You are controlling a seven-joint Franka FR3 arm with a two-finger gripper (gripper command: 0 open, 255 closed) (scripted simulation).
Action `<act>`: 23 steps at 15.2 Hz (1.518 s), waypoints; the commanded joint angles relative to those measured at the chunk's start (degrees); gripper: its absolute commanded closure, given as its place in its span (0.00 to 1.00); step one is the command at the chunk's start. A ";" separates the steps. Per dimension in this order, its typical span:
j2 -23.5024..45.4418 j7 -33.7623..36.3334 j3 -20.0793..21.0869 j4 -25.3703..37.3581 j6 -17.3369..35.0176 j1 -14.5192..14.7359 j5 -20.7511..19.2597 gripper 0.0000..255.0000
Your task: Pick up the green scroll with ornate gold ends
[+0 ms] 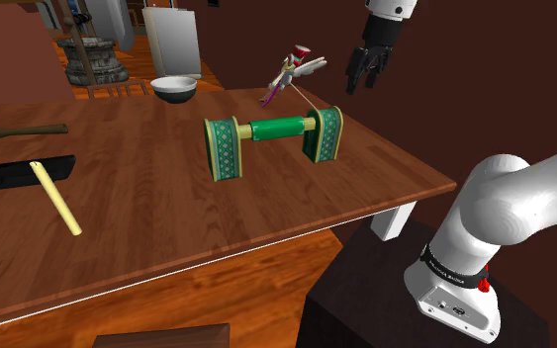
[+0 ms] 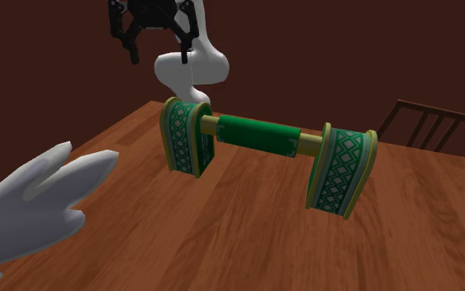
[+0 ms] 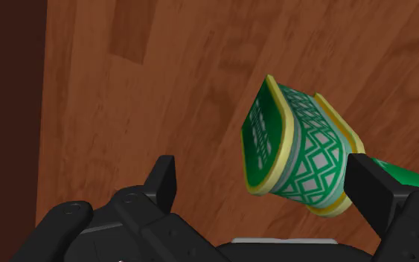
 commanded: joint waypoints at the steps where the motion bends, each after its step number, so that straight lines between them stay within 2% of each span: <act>1: 0.00 0.00 0.00 0.00 0.00 0.00 0.00 0.00; 9: 17.19 -22.54 -2.13 9.95 3.00 10.43 0.75 0.00; 17: 29.77 -43.77 -0.41 17.96 2.88 18.62 2.03 0.00; 23: 30.65 -45.34 -0.14 14.68 6.67 19.13 2.07 0.00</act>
